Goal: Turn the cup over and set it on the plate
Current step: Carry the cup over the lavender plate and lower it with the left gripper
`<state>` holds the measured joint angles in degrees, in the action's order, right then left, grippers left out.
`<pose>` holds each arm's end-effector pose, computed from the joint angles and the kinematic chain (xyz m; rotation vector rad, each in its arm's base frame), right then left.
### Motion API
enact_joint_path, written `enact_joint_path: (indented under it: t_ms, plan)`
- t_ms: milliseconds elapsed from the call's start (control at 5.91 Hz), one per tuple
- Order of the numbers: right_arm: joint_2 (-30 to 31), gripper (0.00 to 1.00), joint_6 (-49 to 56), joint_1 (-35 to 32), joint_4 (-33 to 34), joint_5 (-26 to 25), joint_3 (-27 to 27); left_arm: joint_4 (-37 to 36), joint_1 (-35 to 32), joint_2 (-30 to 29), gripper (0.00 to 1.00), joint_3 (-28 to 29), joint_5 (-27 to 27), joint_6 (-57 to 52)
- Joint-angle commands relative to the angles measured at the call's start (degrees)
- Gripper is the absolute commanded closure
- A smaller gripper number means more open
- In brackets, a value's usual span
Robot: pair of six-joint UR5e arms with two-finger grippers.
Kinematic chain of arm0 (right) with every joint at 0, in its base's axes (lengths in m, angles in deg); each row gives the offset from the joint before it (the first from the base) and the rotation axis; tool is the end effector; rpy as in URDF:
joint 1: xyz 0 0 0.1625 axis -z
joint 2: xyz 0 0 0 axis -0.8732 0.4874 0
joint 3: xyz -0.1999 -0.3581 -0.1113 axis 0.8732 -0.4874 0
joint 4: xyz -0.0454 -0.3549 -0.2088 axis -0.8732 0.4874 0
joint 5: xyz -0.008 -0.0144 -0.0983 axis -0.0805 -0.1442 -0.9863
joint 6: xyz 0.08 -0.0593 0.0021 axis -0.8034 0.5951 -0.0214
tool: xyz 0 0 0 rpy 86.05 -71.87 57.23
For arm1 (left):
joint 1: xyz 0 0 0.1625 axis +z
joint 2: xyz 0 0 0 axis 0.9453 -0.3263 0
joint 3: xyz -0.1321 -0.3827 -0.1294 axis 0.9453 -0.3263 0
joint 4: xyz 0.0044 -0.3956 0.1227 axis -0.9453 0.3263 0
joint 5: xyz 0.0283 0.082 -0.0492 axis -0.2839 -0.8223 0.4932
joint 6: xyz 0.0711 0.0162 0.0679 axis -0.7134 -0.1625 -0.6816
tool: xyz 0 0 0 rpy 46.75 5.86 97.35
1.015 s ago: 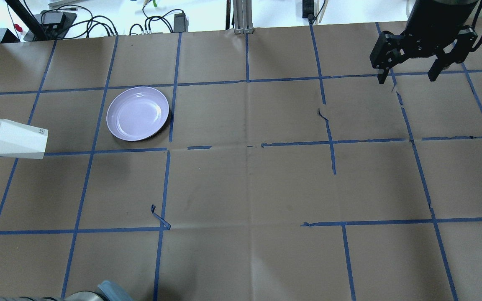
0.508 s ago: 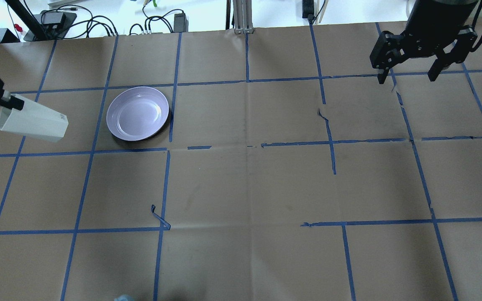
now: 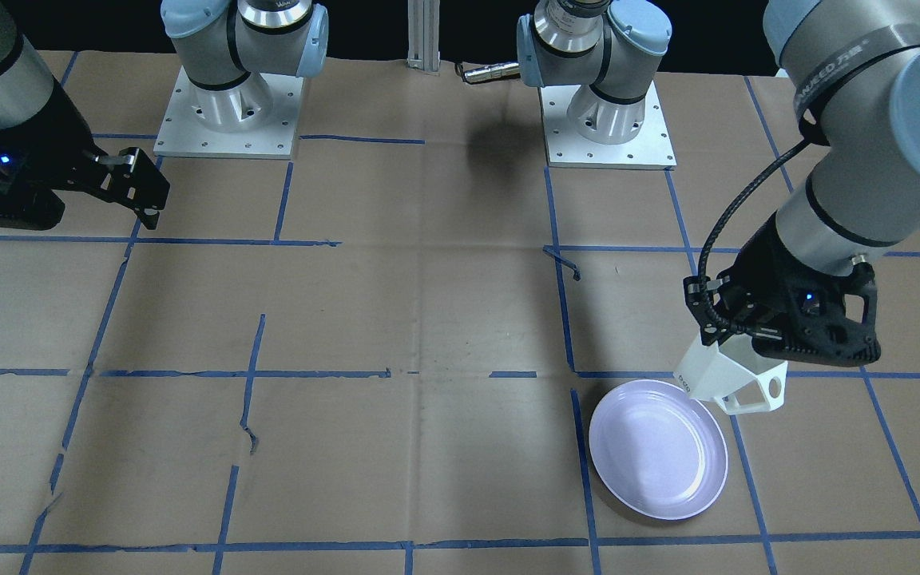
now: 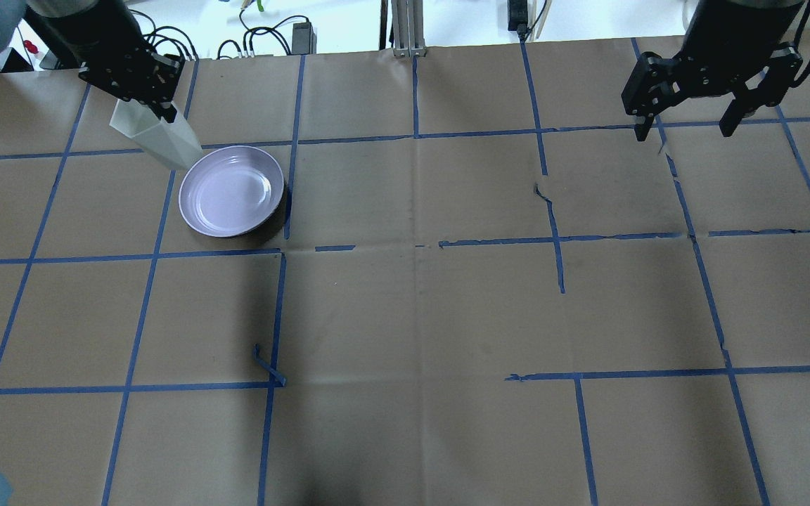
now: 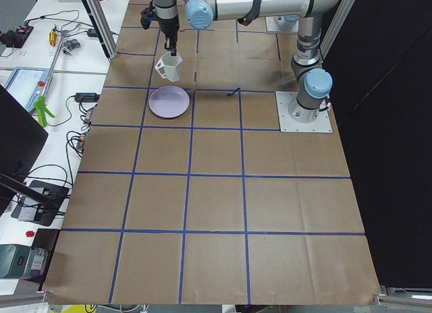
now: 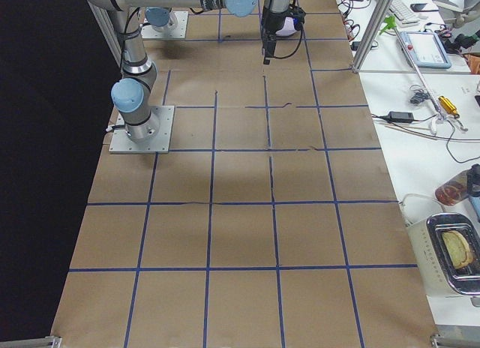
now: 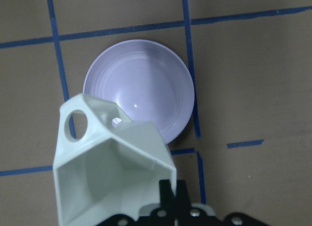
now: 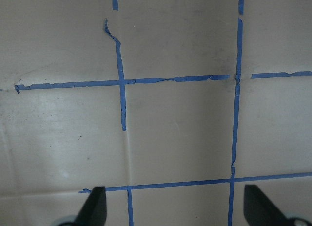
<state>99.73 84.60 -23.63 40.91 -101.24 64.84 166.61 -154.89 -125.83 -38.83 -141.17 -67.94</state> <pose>0.0757 -0.5332 0.4970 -0.0570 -3.0787 -0.1335 -0.0675 -0.6328 0.4456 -0.1703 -3.1274 -0.0203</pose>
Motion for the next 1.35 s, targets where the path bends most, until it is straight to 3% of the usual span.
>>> enact_joint_path:
  t_ms: [0, 338, 677, 846, 1015, 1185]
  plan:
    - [0.0, 0.0, 0.0, 0.0, -0.05, 0.0, 0.0, -1.53, -0.87, -6.48, 1.0, 0.53, -0.68, 1.31]
    - [0.0, 0.0, 0.0, 0.0, -0.05, 0.0, 0.0, -6.32, -1.14, -11.06, 1.0, -2.09, -0.77, 0.96]
    - [0.0, 0.0, 0.0, 0.0, -0.05, 0.0, 0.0, -15.83, -1.22, -12.66, 1.0, -7.98, -5.58, 0.43]
    - [0.0, 0.0, 0.0, 0.0, -0.05, 0.0, 0.08, -15.85, -1.23, -12.66, 0.77, -8.0, -5.52, 0.43]
    - [0.0, 0.0, 0.0, 0.0, -0.05, 0.0, 0.0, -15.77, -1.14, -12.4, 0.21, -6.96, -5.17, 0.52]
    - [0.0, 0.0, 0.0, 0.0, 0.03, 0.0, 0.0, -15.77, -1.49, -10.31, 0.03, -6.77, -5.08, 0.52]
